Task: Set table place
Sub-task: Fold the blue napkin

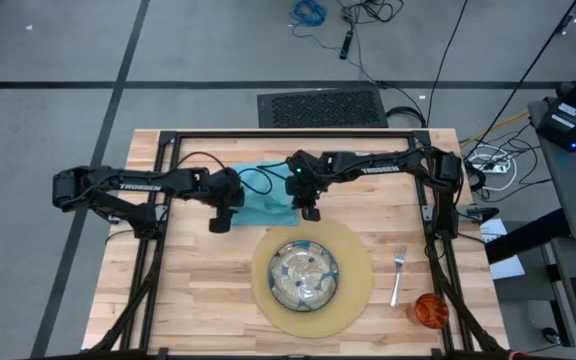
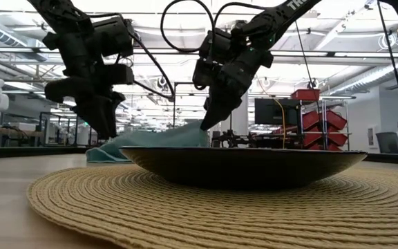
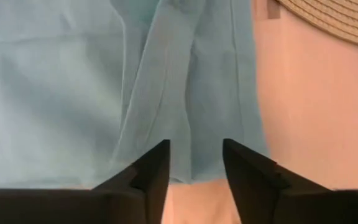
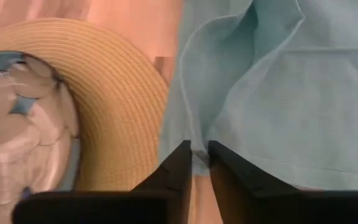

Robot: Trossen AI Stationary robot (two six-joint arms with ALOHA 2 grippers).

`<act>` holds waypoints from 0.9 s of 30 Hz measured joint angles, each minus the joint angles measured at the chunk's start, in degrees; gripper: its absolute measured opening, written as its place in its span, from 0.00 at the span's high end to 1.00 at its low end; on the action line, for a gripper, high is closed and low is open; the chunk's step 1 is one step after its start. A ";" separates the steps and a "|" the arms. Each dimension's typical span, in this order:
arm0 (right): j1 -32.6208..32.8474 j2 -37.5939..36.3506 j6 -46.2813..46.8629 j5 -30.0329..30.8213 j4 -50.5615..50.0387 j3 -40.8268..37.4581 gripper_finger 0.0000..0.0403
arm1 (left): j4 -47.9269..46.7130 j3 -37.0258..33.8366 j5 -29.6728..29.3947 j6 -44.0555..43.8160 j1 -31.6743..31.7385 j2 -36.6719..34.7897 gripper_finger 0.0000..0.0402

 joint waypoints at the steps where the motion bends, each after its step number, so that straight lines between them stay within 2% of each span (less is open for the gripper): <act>1: 0.00 0.00 -0.07 -0.49 -0.14 0.00 0.87 | -0.38 0.00 0.23 -0.02 0.00 0.00 0.64; 6: 0.11 0.00 -0.09 -1.38 -0.32 0.00 0.78 | -2.11 0.00 0.85 -1.01 -0.56 0.00 0.56; 11: 0.22 0.00 -0.01 -1.83 -0.74 0.00 0.71 | -2.47 0.00 1.92 -1.50 -1.96 0.00 0.56; 16: 0.22 0.00 0.08 -1.81 -0.53 0.00 0.70 | -3.09 0.20 1.88 -1.78 -2.76 0.00 0.55; 21: 0.22 0.00 -0.45 -1.78 0.62 0.00 0.70 | -10.83 3.70 1.71 -2.98 -4.27 -1.18 0.56; 24: 0.22 0.00 -1.25 -1.78 2.17 0.00 0.70 | -15.29 7.00 -1.32 -3.47 -5.73 -3.90 0.56; 27: 0.21 0.00 -1.38 -1.78 4.79 0.14 0.70 | -12.53 8.17 -3.32 -3.40 -6.24 -7.75 0.56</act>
